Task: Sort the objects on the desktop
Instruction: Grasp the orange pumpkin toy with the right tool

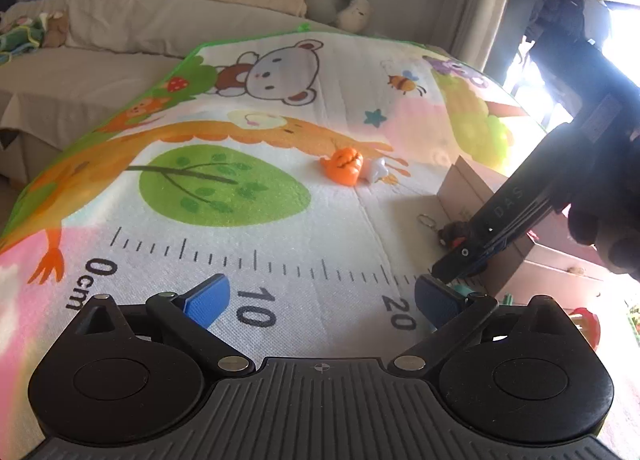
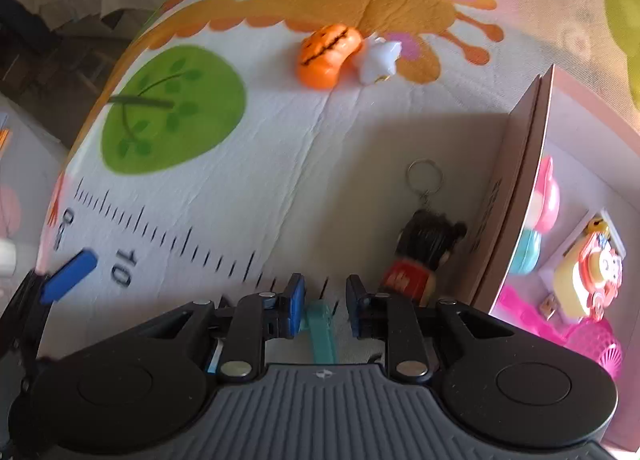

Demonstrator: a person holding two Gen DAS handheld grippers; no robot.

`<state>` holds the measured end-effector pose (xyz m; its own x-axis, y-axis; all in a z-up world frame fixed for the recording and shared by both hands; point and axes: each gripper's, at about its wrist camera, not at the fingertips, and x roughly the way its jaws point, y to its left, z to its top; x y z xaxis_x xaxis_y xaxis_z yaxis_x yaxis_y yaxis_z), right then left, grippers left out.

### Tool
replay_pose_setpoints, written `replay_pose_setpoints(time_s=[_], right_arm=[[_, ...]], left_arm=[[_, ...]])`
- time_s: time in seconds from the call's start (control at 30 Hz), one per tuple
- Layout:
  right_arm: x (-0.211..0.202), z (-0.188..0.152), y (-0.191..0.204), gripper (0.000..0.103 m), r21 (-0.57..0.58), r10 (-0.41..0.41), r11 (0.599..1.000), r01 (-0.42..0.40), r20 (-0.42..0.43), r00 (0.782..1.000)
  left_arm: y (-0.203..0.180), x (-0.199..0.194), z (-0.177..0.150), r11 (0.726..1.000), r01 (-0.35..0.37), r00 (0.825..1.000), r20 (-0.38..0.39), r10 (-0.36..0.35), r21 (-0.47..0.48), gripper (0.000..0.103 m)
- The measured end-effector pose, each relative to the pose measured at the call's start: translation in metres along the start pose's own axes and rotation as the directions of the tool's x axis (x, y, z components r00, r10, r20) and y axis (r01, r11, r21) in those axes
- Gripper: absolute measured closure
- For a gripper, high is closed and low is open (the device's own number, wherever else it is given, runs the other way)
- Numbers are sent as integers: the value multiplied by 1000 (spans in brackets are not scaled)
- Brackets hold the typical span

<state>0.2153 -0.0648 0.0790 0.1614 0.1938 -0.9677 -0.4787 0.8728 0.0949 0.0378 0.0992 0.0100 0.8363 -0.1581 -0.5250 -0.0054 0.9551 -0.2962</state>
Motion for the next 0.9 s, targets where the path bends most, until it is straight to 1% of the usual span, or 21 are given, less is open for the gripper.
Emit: replay_pose_setpoints(time_s=[0.03,0.07,0.1,0.13,0.17,0.23,0.3,0.37,0.4,0.43,0.5,0.53,0.57,0.6,0.63,0.7,0.8,0.9], right_arm=[[-8,-1,4,68,-23,-7,1000,8,31,999],[-19,2,9,61,-40,-19,999,23,97,995],[-26,9,10,42,-30,-34,999,40,167,985],[-30,20,9,30,-5,-44,999,47,233,971],[-31,34,8,29,23,-44,999,39,279,959],[-21,65,-2,29,90,-68,995,40,332,941],[-5,93,-11,29,157,-95,987,41,357,929],[15,117,-20,29,202,-90,979,17,355,931],[25,126,-22,29,205,-92,978,20,348,933],[33,134,-23,29,204,-110,978,39,346,932],[48,143,-22,29,175,-130,982,75,326,936],[54,145,-21,36,165,-135,983,87,311,941],[57,145,-22,44,156,-124,985,80,293,948],[58,141,-22,55,143,-92,988,55,270,959],[58,137,-23,60,137,-76,990,41,258,963],[52,122,-22,60,108,-61,993,36,234,970],[42,87,-18,60,64,-46,997,34,195,980],[30,44,-15,60,39,1,999,-7,157,988]], left_arm=[[-2,0,-1,1000,12,1000,-5,-12,5,1],[-3,0,-2,1000,24,1000,-10,-24,14,1],[-6,0,-3,999,32,999,-13,-32,26,1],[-8,0,-4,999,34,999,-15,-34,40,1],[-10,0,-5,998,33,999,-15,-32,53,1],[-11,0,-6,998,34,999,-11,-33,61,1],[-9,0,-6,998,36,999,-14,-35,50,1],[-6,3,-5,999,40,999,-29,-39,29,1],[-4,4,-5,999,41,999,-36,-41,17,1],[-2,5,-5,999,43,998,-41,-42,5,1],[0,5,-4,999,46,998,-44,-46,-7,1],[0,5,-5,999,49,998,-45,-49,-9,1],[0,5,-5,999,53,998,-45,-53,-7,1],[0,4,-5,998,57,997,-42,-57,-5,1],[0,4,-5,998,60,997,-41,-60,-2,1],[-1,4,-5,998,63,997,-41,-63,-2,1],[1,4,-5,998,69,997,-42,-69,-10,1],[1,5,-4,997,76,996,-53,-77,-16,1]])
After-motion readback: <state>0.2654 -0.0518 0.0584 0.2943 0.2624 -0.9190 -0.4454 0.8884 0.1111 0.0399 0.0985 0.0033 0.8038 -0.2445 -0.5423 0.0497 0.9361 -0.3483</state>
